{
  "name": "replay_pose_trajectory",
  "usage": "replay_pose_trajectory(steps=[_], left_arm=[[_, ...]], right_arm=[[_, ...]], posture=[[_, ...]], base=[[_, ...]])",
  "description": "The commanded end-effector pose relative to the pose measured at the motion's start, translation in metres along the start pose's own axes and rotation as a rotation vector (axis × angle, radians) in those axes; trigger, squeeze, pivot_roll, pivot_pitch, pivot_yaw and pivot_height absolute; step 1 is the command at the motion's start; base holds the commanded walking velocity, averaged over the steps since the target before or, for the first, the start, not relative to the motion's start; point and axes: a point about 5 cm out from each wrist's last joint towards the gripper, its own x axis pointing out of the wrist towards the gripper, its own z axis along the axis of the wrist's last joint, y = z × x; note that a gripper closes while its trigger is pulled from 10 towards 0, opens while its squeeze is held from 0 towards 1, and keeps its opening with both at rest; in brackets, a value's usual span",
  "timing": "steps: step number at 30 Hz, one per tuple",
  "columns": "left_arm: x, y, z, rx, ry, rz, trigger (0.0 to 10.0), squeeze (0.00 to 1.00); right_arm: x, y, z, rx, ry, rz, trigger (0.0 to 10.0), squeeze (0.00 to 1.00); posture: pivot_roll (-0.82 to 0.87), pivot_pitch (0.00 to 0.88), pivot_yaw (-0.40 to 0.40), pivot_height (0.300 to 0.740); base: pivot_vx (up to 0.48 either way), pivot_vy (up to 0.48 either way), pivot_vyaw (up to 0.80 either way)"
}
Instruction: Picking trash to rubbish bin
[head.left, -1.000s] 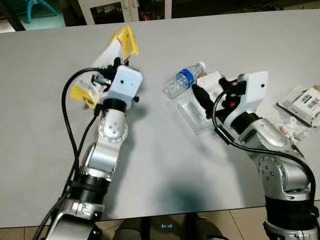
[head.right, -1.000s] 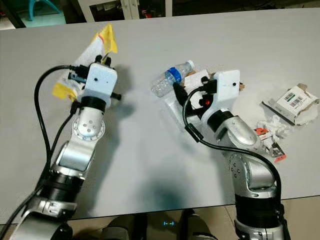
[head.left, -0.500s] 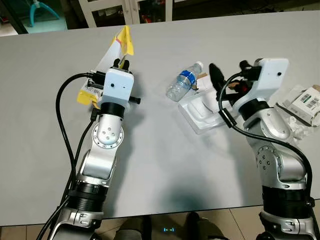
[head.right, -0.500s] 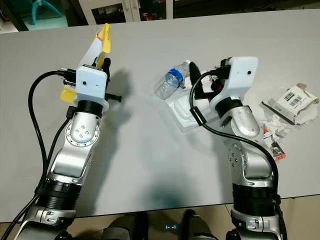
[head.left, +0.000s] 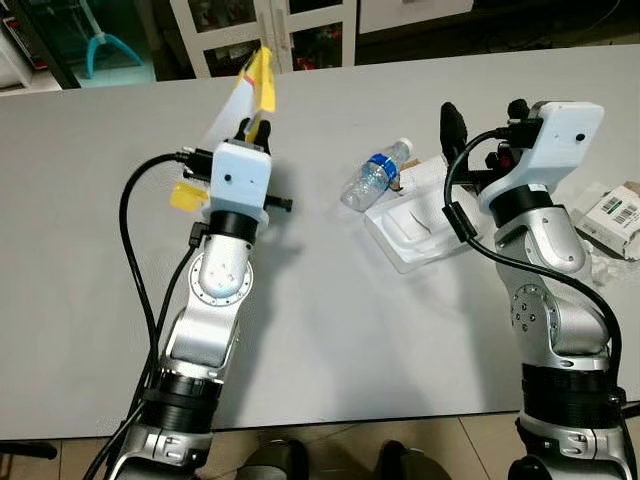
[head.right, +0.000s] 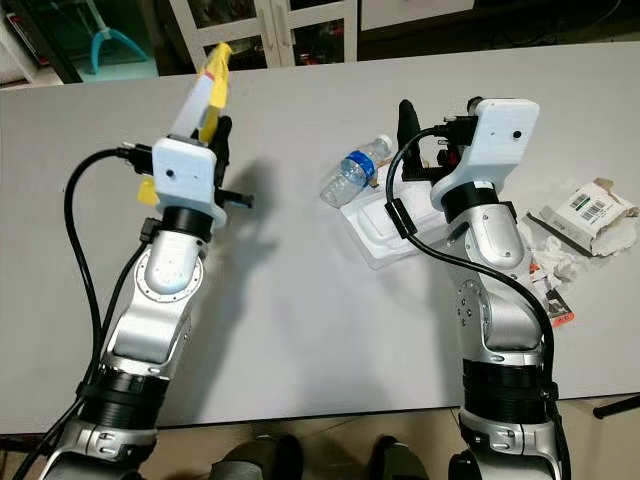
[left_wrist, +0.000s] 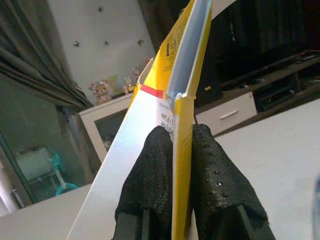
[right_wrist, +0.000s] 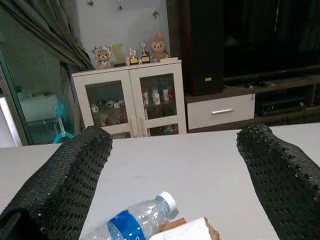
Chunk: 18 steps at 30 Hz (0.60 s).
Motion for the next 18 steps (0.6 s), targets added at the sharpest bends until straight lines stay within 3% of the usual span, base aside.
replay_pose_trajectory(steps=[1,8,18], left_arm=[[-0.005,-0.001,-0.004,0.009,0.011,-0.021,10.0,0.0],[-0.017,-0.014,-0.012,0.013,0.046,-0.099,10.0,0.0],[-0.016,-0.03,-0.015,-0.005,0.055,-0.155,10.0,0.0]], right_arm=[[-0.003,-0.001,-0.002,-0.023,-0.002,-0.016,10.0,0.0],[-0.012,-0.006,-0.003,-0.037,0.007,-0.031,10.0,0.0],[-0.014,-0.013,-0.005,-0.048,0.041,-0.041,10.0,0.0]], posture=[[0.03,0.127,0.089,0.74],[0.0,0.159,0.056,0.74],[-0.01,0.201,0.019,0.74]], base=[[0.0,0.0,0.0],[0.0,0.0,0.0],[0.0,0.0,0.0]])
